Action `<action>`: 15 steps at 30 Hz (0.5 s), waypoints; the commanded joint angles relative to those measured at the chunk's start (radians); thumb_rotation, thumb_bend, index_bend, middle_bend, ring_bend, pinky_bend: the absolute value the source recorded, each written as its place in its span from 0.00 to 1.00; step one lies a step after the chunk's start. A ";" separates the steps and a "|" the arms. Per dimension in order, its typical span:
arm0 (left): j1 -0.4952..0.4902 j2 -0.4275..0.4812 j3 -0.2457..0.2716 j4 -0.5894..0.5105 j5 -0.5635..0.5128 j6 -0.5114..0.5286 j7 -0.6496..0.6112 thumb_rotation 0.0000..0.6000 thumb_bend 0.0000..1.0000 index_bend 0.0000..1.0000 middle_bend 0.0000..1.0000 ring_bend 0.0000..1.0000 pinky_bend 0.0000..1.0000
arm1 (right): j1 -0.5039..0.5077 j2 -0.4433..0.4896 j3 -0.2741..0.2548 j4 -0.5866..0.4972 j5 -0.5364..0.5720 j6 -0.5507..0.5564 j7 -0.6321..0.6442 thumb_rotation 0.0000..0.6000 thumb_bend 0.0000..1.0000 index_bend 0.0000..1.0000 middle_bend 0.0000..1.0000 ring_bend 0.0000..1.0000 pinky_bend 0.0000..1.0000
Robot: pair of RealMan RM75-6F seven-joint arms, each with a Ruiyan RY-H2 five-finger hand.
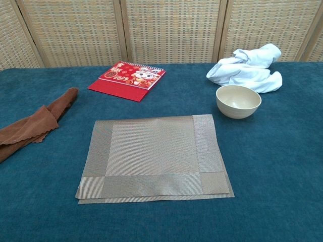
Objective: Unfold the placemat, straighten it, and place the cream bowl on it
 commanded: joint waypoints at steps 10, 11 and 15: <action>-0.001 0.005 -0.001 -0.005 0.004 0.000 -0.008 1.00 0.04 0.00 0.00 0.00 0.00 | -0.003 0.000 -0.001 -0.004 -0.005 0.006 -0.006 1.00 0.14 0.13 0.00 0.00 0.00; -0.002 0.005 -0.001 -0.005 0.003 -0.004 -0.008 1.00 0.04 0.00 0.00 0.00 0.00 | -0.003 0.000 0.000 -0.002 -0.001 0.004 -0.005 1.00 0.14 0.13 0.00 0.00 0.00; -0.007 0.006 0.000 -0.005 -0.001 -0.014 -0.006 1.00 0.04 0.00 0.00 0.00 0.00 | -0.004 0.000 0.002 0.002 0.007 0.000 -0.003 1.00 0.14 0.13 0.00 0.00 0.00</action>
